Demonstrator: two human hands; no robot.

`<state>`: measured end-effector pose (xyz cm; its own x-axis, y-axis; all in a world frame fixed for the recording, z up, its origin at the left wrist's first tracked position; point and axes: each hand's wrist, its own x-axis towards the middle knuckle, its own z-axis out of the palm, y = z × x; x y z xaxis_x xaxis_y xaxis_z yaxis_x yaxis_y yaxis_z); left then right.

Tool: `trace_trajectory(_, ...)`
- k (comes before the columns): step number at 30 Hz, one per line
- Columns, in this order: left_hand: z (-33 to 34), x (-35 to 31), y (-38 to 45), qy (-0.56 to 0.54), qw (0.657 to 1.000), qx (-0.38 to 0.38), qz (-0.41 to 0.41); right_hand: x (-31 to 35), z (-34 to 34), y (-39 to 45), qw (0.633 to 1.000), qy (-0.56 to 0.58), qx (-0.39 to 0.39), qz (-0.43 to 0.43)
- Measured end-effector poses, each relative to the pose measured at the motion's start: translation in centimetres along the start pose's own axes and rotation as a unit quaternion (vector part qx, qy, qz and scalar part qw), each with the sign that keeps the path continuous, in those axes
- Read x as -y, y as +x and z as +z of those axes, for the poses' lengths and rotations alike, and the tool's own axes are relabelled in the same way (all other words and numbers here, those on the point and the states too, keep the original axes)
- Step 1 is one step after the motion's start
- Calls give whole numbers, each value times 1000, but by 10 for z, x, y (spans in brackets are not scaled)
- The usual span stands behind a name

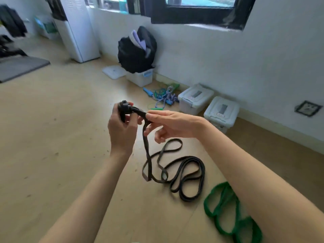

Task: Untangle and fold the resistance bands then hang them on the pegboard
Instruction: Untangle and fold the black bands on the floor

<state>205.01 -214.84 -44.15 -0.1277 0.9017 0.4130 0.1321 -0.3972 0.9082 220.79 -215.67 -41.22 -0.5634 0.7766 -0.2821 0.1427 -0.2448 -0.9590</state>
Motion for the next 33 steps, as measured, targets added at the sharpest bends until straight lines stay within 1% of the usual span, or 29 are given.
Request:
trace_trajectory(2, -20, -28, -8, 29, 999, 43, 6, 24, 23, -21, 993, -109, -28, 39)
trace_trajectory(3, -31, -40, -14, 53, 996, 78, 1, 33, 36, -32, 978, -188, -54, 68)
trace_trajectory(5, -46, -60, -27, 121, 980, 155, 11, 46, 57, -51, 925, -340, -93, 139)
trace_trajectory(6, -52, -70, -33, 143, 972, 187, 24, 49, 68, -60, 904, -382, -104, 162)
trace_trajectory(7, -57, -81, -38, 152, 964, 215, 38, 51, 77, -67, 893, -403, -116, 162)
trace_trajectory(8, -61, -93, -44, 161, 957, 237, 52, 52, 86, -74, 886, -422, -136, 136)
trace_trajectory(10, -67, -117, -51, 175, 947, 257, 77, 57, 104, -86, 879, -435, -194, 25)
trace_trajectory(11, -70, -129, -53, 161, 951, 250, 79, 61, 111, -93, 891, -399, -213, -38)
trace_trajectory(12, -74, -141, -54, 123, 960, 240, 72, 65, 119, -102, 913, -333, -217, -89)
trace_trajectory(13, -79, -154, -55, 59, 969, 233, 58, 69, 125, -112, 935, -255, -210, -130)
trace_trajectory(14, -85, -165, -58, -26, 971, 232, 46, 74, 130, -124, 949, -183, -198, -166)
trace_trajectory(16, -97, -180, -64, -179, 950, 255, 28, 82, 135, -149, 957, -59, -179, -223)
trace_trajectory(17, -99, -183, -67, -214, 935, 282, 11, 85, 135, -160, 955, -7, -168, -244)
trace_trajectory(18, -98, -182, -70, -214, 921, 325, -7, 85, 134, -169, 953, 34, -159, -257)
trace_trajectory(19, -94, -181, -75, -188, 905, 381, -22, 85, 132, -176, 951, 61, -159, -260)
trace_trajectory(20, -87, -177, -80, -152, 887, 436, -30, 82, 130, -181, 950, 71, -173, -251)
trace_trajectory(21, -78, -172, -84, -122, 872, 473, -39, 76, 126, -184, 949, 65, -200, -233)
trace_trajectory(22, -66, -166, -86, -103, 864, 490, -47, 68, 121, -184, 948, 49, -232, -212)
trace_trajectory(24, -42, -153, -87, -76, 856, 509, -54, 46, 109, -180, 942, 30, -289, -168)
trace_trajectory(25, -30, -144, -87, -59, 849, 523, -50, 35, 103, -178, 939, 39, -310, -147)
trace_trajectory(26, -20, -135, -86, -41, 841, 538, -41, 24, 96, -175, 936, 57, -321, -129)
trace_trajectory(28, -3, -112, -83, -3, 826, 563, -20, 7, 83, -170, 936, 104, -318, -107)
trace_trajectory(30, 9, -88, -79, 32, 826, 563, 13, -4, 71, -164, 938, 114, -314, -93)
trace_trajectory(33, 19, -58, -76, 37, 834, 549, 47, -6, 62, -156, 925, 110, -349, -105)
